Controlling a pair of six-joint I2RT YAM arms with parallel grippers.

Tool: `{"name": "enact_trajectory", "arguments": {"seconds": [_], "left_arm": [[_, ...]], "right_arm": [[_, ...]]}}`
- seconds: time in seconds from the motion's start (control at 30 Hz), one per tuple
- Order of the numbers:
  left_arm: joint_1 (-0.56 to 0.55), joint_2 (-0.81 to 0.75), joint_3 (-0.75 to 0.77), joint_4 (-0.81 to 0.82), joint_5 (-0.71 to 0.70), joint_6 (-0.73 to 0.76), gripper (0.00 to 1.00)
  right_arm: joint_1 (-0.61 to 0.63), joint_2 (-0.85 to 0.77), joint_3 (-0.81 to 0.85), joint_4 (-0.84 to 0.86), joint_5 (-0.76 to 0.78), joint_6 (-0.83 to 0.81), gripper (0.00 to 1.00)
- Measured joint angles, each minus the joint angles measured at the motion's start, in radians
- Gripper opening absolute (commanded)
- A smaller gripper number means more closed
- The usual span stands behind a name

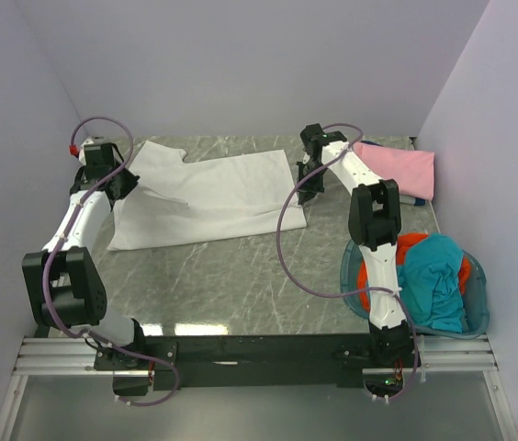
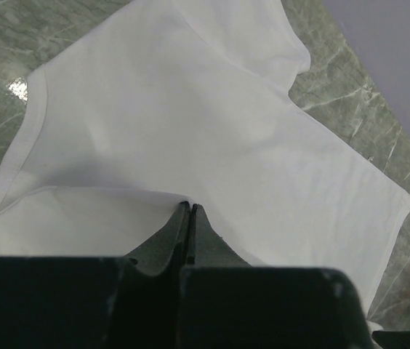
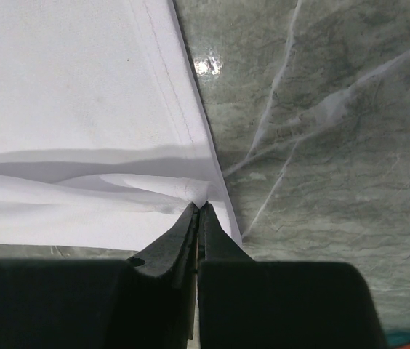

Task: Fold and stack the t-shirts
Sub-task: Fold the tshirt

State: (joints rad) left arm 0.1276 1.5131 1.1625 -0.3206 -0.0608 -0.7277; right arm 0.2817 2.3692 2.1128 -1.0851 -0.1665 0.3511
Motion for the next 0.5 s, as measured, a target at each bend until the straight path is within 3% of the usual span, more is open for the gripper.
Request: {"name": "enact_trajectory", "arguments": {"seconds": [0.1,0.2,0.23,0.33,0.37,0.43,0.5], "left_arm": [[0.0,0.0,0.0,0.002,0.003,0.0,0.0],[0.0,0.011,0.0,0.008,0.013,-0.002,0.0],[0.0,0.021,0.001,0.014,0.016,-0.003,0.06],[0.0,0.075,0.019,0.026,0.029,-0.013,0.36],[0.0,0.101,0.031,0.031,0.037,-0.019,0.52],[0.0,0.148,0.054,0.036,0.047,-0.032,0.66],[0.0,0.18,0.074,0.039,0.05,-0.051,0.71]], "right_arm": [[0.0,0.0,0.0,0.0,-0.003,0.0,0.0],[0.0,0.0,0.0,0.0,-0.011,0.006,0.12],[0.0,0.0,0.0,0.0,-0.012,0.007,0.23],[0.0,0.001,0.014,-0.001,-0.022,0.018,0.38],[0.0,0.001,0.019,0.002,-0.026,0.02,0.4],[-0.001,0.001,0.029,0.006,-0.031,0.024,0.45],[-0.002,-0.004,0.028,0.019,-0.035,0.026,0.47]]}}
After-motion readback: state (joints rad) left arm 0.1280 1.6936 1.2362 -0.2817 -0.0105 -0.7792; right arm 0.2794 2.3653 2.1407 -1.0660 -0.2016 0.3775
